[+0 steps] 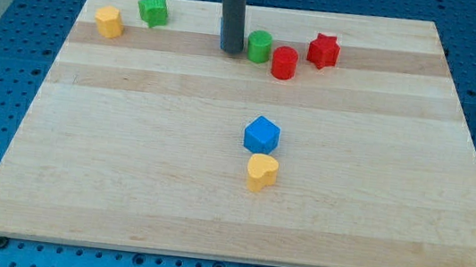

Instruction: Move the blue triangle above the green circle

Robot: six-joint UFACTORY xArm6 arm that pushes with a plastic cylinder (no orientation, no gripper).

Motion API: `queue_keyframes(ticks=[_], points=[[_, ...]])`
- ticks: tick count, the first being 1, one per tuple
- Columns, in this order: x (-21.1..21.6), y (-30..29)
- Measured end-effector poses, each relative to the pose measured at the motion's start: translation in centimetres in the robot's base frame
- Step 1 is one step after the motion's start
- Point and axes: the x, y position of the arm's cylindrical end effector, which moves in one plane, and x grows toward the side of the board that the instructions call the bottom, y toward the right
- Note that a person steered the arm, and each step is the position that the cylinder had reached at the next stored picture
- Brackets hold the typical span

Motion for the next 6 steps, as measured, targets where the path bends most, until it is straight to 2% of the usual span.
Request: queue_keyframes(ticks=[1, 2, 3, 4, 5, 6], points=[[-2.2, 2.1], [-2.5, 3.1], [-6.7, 5.1], [-8.4, -3.9], [-6.9, -8.7], [-3.9, -7.3]])
